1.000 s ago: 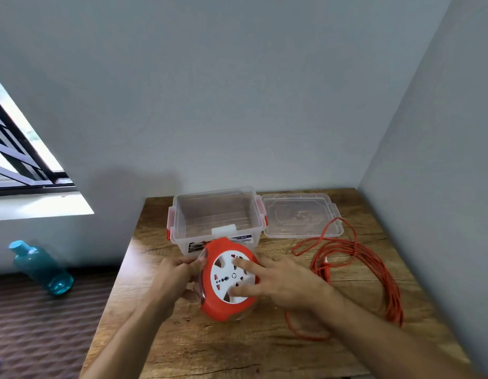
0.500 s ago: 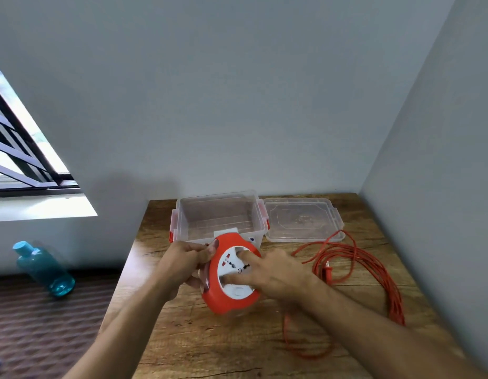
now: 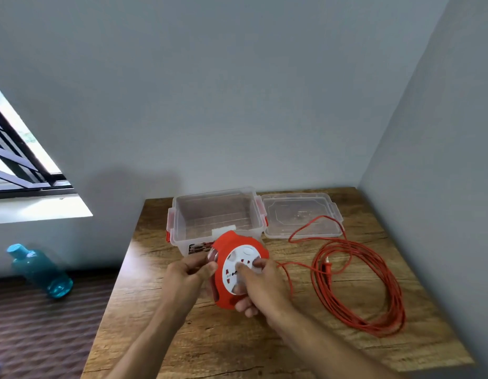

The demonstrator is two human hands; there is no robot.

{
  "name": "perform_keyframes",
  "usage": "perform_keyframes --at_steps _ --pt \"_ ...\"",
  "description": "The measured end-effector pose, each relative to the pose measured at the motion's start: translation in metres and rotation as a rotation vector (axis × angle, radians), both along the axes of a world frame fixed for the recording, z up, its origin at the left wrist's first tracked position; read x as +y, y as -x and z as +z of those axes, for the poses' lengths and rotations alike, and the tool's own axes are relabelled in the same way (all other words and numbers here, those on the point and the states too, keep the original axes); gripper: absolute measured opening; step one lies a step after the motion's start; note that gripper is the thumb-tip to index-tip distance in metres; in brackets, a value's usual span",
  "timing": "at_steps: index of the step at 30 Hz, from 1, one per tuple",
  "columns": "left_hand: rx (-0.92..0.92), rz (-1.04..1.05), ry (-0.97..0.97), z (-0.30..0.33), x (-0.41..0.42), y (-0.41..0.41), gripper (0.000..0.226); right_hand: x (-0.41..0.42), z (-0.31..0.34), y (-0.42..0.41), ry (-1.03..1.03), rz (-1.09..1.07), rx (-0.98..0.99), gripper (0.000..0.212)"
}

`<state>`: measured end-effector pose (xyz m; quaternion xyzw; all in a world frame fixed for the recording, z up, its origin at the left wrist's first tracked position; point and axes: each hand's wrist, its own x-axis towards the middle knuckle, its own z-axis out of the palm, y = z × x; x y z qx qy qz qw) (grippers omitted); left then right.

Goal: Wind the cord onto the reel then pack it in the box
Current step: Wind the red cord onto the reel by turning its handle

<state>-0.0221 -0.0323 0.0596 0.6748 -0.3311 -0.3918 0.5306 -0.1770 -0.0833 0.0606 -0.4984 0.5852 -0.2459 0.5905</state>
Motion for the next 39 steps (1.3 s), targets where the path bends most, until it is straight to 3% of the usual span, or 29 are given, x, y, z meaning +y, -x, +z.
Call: perform_keyframes --at_steps 3,5,6,9,13,16,25,30,35,39 --pt "0.031 0.037 -0.05 0.002 -0.001 -0.01 0.016 -0.006 0.001 0.029 0.73 0.397 0.554 0.04" --pt "0.001 0.006 -0.088 0.007 -0.003 -0.018 0.016 -0.017 0.001 0.047 1.19 0.768 0.711 0.055" --pt "-0.01 -0.029 -0.106 0.01 -0.004 -0.021 0.02 -0.022 0.004 0.052 1.319 0.934 0.741 0.058" --pt "-0.04 -0.165 -0.198 0.021 -0.009 -0.029 0.025 -0.041 0.011 0.053 1.43 1.277 0.763 0.063" --pt "-0.093 -0.289 -0.328 0.032 -0.021 -0.036 0.028 -0.059 0.024 0.041 1.457 1.502 0.781 0.085" --pt "-0.106 -0.305 -0.348 0.037 -0.027 -0.037 0.03 -0.062 0.031 0.033 1.441 1.583 0.817 0.085" --pt "-0.092 -0.209 -0.226 0.04 -0.023 -0.032 0.02 -0.051 0.015 0.026 1.231 1.379 0.862 0.067" --pt "-0.119 -0.16 -0.131 0.032 -0.017 -0.025 0.009 -0.041 0.003 0.025 1.157 1.029 0.892 0.066" --pt "-0.05 -0.068 0.051 0.021 -0.009 -0.004 0.029 -0.023 0.003 0.014 0.71 0.306 0.562 0.067" --pt "-0.058 -0.05 0.118 0.009 -0.004 0.013 0.038 -0.013 0.004 0.0 0.231 -0.082 0.141 0.055"
